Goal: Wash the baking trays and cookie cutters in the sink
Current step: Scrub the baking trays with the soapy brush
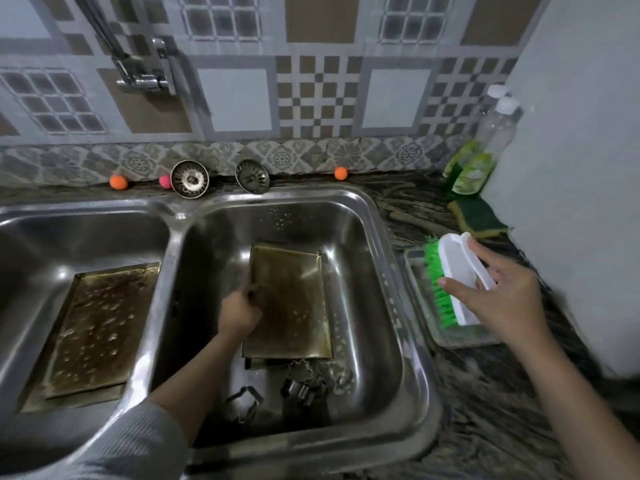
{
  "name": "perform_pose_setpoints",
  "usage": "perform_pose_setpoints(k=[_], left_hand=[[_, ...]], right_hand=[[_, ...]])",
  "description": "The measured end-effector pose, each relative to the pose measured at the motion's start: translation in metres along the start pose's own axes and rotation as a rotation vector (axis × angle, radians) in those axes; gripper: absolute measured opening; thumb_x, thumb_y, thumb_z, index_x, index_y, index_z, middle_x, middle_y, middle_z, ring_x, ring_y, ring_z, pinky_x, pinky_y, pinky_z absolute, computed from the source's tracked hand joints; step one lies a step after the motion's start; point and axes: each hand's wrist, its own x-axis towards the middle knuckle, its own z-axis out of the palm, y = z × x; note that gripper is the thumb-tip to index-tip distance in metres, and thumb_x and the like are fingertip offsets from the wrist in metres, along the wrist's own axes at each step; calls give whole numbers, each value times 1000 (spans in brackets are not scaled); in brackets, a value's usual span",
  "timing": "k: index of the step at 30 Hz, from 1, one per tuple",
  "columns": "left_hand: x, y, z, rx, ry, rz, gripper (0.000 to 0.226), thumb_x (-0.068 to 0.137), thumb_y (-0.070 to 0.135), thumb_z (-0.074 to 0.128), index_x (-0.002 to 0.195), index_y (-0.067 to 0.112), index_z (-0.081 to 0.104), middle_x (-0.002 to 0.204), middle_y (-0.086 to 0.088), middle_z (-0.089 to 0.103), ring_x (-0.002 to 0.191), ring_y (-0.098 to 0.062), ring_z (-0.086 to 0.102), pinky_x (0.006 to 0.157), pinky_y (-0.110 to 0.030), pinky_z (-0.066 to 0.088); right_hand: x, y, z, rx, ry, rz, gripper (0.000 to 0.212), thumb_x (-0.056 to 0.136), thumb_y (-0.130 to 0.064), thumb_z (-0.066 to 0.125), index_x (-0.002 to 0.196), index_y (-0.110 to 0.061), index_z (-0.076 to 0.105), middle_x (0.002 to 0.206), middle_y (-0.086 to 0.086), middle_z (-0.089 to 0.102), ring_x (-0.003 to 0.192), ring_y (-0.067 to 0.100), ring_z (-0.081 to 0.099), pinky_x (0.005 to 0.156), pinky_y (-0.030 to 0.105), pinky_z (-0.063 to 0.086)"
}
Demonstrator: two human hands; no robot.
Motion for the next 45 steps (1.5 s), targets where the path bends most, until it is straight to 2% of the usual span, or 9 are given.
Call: perform_pose_setpoints(k=[3, 8, 16, 20, 23, 27, 32, 39, 45], left_hand=[[-6, 13, -4, -9, 52, 105, 41, 86, 6, 55, 127, 16, 57, 108, -8, 67, 92, -24, 65, 76, -36, 57], [-17, 38, -8, 29, 152, 209, 37, 91, 9, 51, 128, 15, 56, 113, -12, 62, 106, -27, 58, 82, -33, 49], [-44, 65, -31, -127, 278, 150, 52, 80, -7, 54, 126, 17, 57, 112, -9, 56, 88, -14, 55, 76, -26, 47], [-58, 68, -39, -215, 285, 162, 58, 76, -11, 53, 127, 17, 57, 109, -10, 57, 90, -19, 58, 75, -23, 44], [-69, 69, -42, -290, 288, 128, 58, 80, -12, 49, 131, 14, 54, 111, -10, 58, 96, -25, 59, 81, -31, 49], [-81, 65, -48, -328, 306, 178, 58, 80, -13, 46, 129, 15, 56, 102, -10, 57, 80, -19, 53, 80, -42, 50], [-92, 63, -57, -393, 279, 214, 56, 82, -11, 47, 129, 19, 54, 111, -10, 58, 97, -31, 58, 91, -50, 50], [-119, 67, -66, -584, 312, 285, 46, 91, -8, 41, 129, 17, 53, 122, -2, 59, 114, -15, 56, 95, -25, 47], [-137, 53, -74, -648, 290, 468, 41, 93, -4, 46, 124, 20, 56, 122, 14, 59, 116, 4, 53, 97, -12, 42]], right_hand=[[13, 21, 2, -90, -85, 65, 78, 68, -23, 86, 138, -18, 51, 141, -3, 50, 129, 16, 46, 103, 38, 45], [19, 37, 13, -256, -180, 73, 78, 73, -27, 82, 142, -15, 46, 143, 7, 49, 132, 25, 44, 103, 38, 44], [24, 25, 13, -778, -295, -32, 68, 91, -40, 59, 148, -20, 29, 139, 14, 41, 125, 34, 42, 84, 40, 48], [21, 26, 15, -584, -295, 41, 67, 89, -30, 60, 147, -20, 28, 139, 16, 38, 106, 35, 56, 65, 32, 42], [20, 26, 12, -499, -248, 41, 71, 84, -27, 64, 148, -23, 32, 136, 18, 45, 111, 38, 54, 74, 37, 46], [13, 7, 6, -391, -156, -8, 72, 81, -24, 69, 146, -25, 38, 128, 15, 51, 114, 35, 52, 77, 36, 44], [-4, -37, 25, -239, -86, -172, 72, 75, -27, 72, 142, -25, 45, 127, 10, 57, 116, 30, 54, 87, 40, 50], [-59, -92, 127, 69, -320, -242, 69, 76, -22, 74, 139, -26, 48, 122, -4, 59, 111, 15, 59, 85, 20, 46], [-25, -124, 165, 53, -105, -142, 68, 75, -25, 72, 139, -20, 50, 132, 5, 58, 123, 20, 53, 97, 23, 40]])
